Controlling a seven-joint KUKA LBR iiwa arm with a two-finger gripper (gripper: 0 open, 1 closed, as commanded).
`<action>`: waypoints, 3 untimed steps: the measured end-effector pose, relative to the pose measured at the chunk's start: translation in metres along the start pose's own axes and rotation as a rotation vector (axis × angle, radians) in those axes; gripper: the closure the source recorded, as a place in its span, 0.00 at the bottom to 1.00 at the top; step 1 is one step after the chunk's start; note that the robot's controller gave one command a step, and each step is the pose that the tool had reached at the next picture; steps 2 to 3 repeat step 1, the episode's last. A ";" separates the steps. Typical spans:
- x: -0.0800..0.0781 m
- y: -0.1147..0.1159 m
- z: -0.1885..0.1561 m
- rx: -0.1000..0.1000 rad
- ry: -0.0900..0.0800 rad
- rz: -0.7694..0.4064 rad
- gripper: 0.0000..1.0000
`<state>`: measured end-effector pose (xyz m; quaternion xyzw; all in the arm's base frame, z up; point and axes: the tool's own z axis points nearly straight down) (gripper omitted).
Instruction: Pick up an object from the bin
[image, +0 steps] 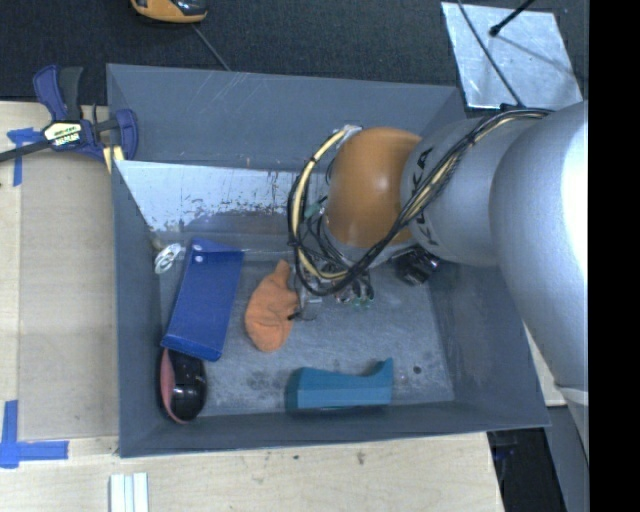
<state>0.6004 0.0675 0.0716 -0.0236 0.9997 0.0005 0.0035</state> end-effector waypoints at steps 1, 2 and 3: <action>0.008 -0.024 -0.212 0.000 0.006 -0.190 1.00; 0.008 -0.024 -0.212 0.000 0.006 -0.190 1.00; 0.008 -0.024 -0.212 0.000 0.006 -0.190 1.00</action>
Offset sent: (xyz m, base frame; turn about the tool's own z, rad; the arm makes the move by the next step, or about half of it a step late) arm 0.0000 0.0000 0.0000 0.0000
